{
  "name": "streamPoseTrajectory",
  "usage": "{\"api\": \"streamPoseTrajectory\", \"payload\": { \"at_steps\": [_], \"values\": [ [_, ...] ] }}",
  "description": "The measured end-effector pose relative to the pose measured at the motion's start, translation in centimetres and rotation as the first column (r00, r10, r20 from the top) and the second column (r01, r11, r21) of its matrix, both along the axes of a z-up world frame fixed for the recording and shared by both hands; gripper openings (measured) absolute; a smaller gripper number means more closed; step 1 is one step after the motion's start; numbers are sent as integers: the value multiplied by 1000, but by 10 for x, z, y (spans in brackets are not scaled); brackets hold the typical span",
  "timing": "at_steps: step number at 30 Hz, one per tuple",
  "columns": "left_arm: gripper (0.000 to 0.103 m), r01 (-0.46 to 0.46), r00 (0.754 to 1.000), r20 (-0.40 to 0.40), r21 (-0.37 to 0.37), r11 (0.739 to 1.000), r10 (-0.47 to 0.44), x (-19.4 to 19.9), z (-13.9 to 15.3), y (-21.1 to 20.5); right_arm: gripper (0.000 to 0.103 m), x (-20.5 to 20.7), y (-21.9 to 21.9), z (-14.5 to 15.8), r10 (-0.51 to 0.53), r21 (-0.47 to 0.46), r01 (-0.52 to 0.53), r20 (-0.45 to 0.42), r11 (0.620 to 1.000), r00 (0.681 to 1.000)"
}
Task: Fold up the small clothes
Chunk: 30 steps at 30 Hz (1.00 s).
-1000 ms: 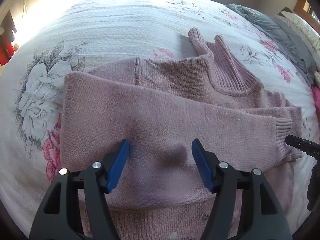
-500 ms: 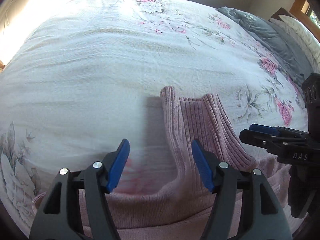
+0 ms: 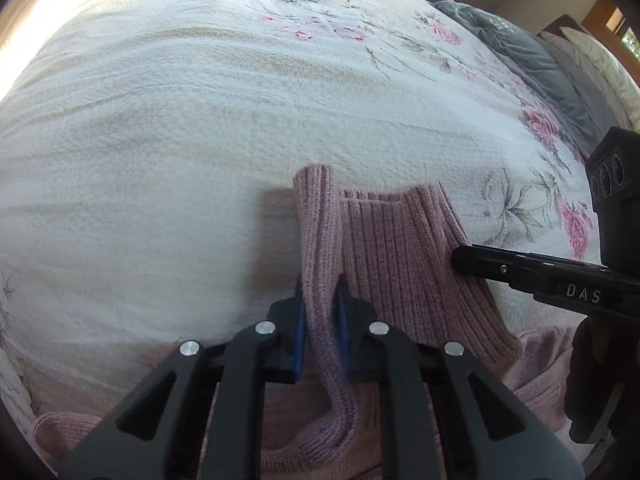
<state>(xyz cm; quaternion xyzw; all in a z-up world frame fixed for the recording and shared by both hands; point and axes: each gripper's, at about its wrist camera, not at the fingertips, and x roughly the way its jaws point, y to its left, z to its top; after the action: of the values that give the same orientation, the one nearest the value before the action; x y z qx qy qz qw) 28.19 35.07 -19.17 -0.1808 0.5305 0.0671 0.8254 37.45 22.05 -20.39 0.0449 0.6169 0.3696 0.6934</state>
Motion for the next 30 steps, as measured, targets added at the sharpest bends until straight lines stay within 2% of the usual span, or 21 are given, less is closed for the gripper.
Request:
{"api": "streamPoseTrajectory", "payload": {
  "at_steps": [5,8,13,18,23,25,27,30],
  "values": [
    [9,32,988,151,-41,999,-26,-29,33,-2,11,-23,-29,39,16,137,-27,87,990,996],
    [9,56,973,226,-64,996,-40,-59,47,-5,11,-49,-45,61,58,166,-85,165,982,985],
    [9,99,954,290,-60,993,-78,-108,56,-14,11,-94,-66,79,122,177,-166,235,970,964],
    [15,132,953,281,-59,990,-110,-157,45,-23,12,-137,-81,71,199,108,-234,264,966,944],
    [20,149,969,209,-87,985,-128,-195,24,-21,23,-169,-106,46,270,21,-279,192,960,943],
    [21,149,973,191,-112,982,-126,-209,20,-13,30,-178,-117,38,286,-12,-288,166,958,944],
    [24,133,978,180,-138,981,-107,-216,20,-5,32,-180,-129,37,267,19,-272,128,962,955],
    [32,103,981,183,-196,975,-67,-210,22,4,45,-170,-138,43,176,134,-184,69,974,982]
  ]
}}
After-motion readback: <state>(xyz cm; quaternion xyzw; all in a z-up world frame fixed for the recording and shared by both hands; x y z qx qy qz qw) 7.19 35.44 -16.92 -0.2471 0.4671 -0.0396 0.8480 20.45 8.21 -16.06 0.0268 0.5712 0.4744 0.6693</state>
